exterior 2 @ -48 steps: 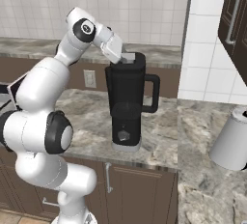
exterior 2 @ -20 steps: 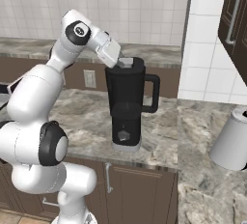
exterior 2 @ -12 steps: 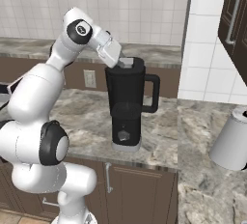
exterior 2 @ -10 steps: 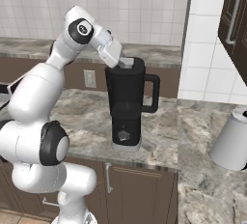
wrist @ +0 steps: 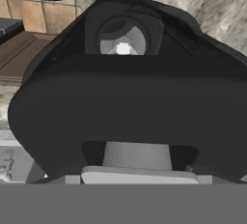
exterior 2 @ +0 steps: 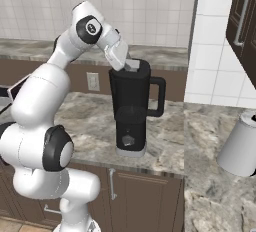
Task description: Close the lid blender by securely placing the lid on top.
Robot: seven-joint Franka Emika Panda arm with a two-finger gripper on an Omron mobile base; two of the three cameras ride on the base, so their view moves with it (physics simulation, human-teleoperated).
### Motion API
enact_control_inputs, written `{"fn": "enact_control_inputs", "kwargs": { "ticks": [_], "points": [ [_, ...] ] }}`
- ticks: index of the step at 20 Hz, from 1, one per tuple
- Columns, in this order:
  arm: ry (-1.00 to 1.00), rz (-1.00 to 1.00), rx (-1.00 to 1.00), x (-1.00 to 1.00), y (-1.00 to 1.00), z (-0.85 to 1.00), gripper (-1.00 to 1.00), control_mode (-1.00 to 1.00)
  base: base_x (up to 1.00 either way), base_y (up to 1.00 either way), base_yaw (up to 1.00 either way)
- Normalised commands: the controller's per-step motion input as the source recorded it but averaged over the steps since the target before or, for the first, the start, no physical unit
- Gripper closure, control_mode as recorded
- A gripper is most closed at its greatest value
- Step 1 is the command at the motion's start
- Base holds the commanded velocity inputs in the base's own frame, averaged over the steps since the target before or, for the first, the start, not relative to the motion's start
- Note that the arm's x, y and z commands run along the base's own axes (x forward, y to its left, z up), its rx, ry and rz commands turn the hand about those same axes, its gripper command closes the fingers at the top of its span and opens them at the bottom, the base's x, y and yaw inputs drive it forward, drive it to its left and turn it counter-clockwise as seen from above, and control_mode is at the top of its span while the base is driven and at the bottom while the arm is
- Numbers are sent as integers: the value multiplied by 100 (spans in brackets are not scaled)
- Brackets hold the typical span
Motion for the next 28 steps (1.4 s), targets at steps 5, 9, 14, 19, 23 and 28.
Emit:
{"fn": "enact_control_inputs", "kwargs": {
  "ticks": [5,9,14,19,23,28],
  "points": [
    [11,-4,0,-11,0,6,100,-100,0,0,0],
    [10,-12,0,-17,2,8,100,-100,0,0,0],
    [6,-11,0,-21,1,1,100,-100,0,0,0],
    [0,-2,4,-23,9,-3,100,-100,0,0,0],
    [-4,0,0,-17,15,-28,100,-100,0,0,0],
    [-5,2,0,-8,11,-50,100,-100,0,0,0]
  ]
}}
